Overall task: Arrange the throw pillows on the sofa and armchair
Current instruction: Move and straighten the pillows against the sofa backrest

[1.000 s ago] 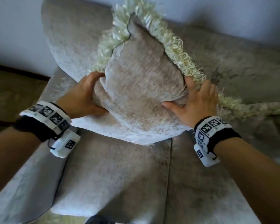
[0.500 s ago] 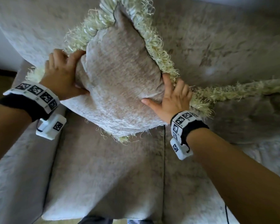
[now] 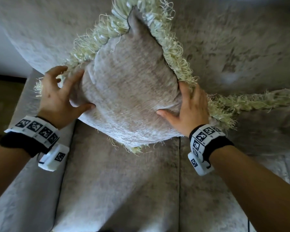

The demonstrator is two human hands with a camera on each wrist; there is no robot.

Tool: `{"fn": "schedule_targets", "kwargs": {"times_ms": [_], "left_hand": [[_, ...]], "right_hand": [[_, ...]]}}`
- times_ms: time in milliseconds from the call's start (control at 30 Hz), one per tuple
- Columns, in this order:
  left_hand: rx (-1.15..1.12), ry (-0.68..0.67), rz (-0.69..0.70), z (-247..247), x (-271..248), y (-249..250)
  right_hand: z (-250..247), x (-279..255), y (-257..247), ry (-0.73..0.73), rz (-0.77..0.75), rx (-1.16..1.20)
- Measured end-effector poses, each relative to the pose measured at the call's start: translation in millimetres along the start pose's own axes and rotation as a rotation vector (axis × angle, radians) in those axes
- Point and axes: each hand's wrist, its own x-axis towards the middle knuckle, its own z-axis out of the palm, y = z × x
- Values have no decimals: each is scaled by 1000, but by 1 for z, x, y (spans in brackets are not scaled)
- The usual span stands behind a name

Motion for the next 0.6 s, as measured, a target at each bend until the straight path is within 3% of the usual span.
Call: {"fn": "schedule_targets", "kwargs": {"times_ms": [100, 333, 600], "left_hand": [[42, -69, 36, 13, 9, -2], [19, -155, -35, 38, 24, -8], [132, -229, -141, 22, 13, 8]], "right_hand": [[16, -2, 4, -23, -10, -36], [28, 6, 5, 49, -35, -106], [16, 0, 2, -34, -16, -162]]}}
